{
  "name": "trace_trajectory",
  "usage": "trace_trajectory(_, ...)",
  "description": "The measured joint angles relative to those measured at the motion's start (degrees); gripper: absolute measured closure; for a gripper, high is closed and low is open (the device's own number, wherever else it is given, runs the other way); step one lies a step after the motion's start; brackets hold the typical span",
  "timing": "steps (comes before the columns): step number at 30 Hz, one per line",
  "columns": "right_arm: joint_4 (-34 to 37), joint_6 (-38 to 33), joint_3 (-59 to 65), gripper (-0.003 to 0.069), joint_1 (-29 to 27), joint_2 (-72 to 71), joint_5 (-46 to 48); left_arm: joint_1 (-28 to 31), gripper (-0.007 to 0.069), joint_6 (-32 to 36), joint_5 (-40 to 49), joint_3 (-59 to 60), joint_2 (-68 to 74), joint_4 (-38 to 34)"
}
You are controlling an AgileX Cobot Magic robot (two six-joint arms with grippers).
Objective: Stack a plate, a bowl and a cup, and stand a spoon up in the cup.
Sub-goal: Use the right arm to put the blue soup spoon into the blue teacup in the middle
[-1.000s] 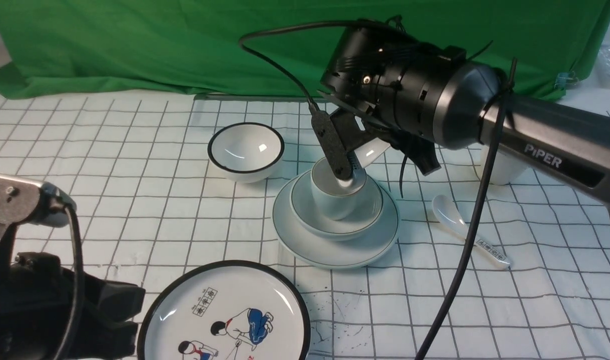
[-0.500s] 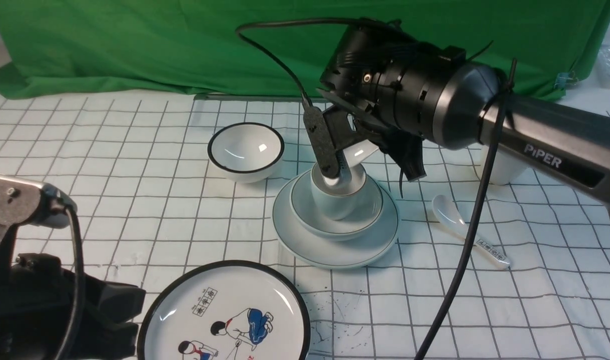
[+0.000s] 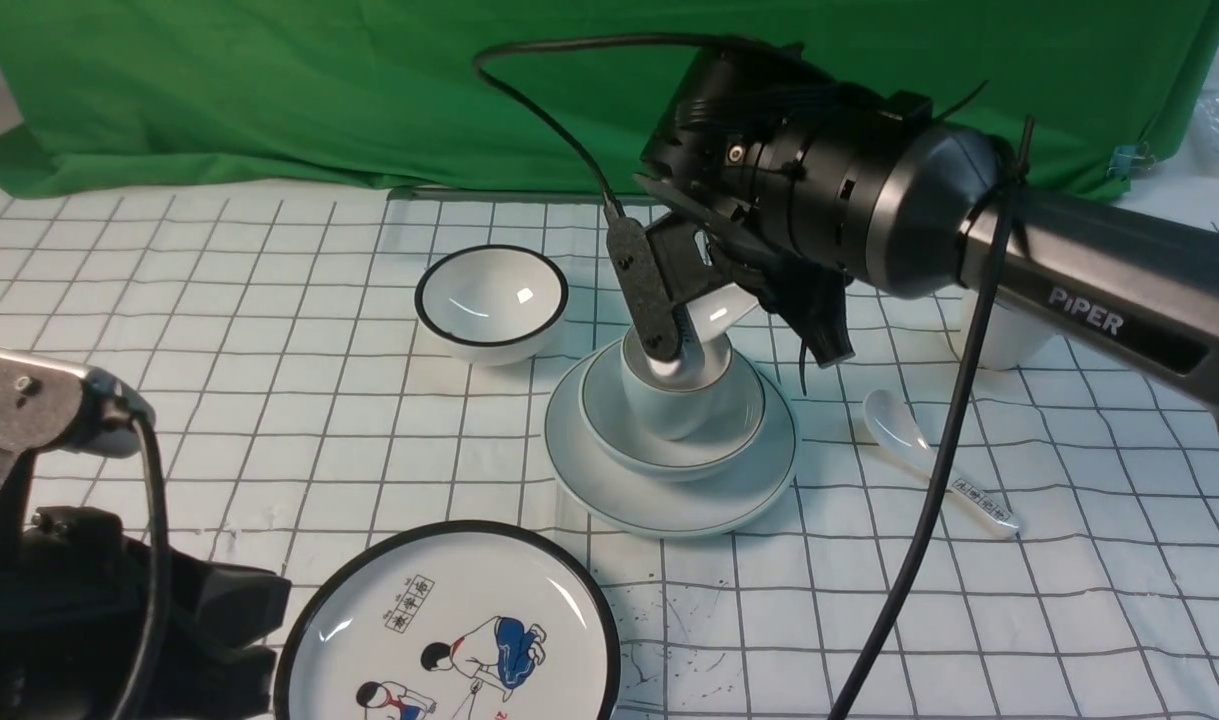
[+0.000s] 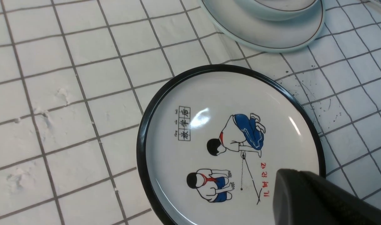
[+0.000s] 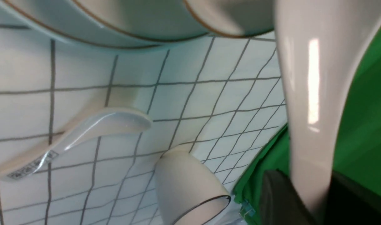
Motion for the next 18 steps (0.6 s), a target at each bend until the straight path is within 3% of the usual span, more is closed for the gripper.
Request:
trace_trajectory(13,-1.7,-1.3,0.0,0.0408,0.0,0.0,-2.1,0.0,0.0622,0.5,-0.9,0.0,0.0,0.0)
trace_trajectory(18,-4.4,4.1,0.0,0.0408,0.7,0.0,-2.3,0.0,0.0622,0.5,-1.0,0.0,0.0,0.1)
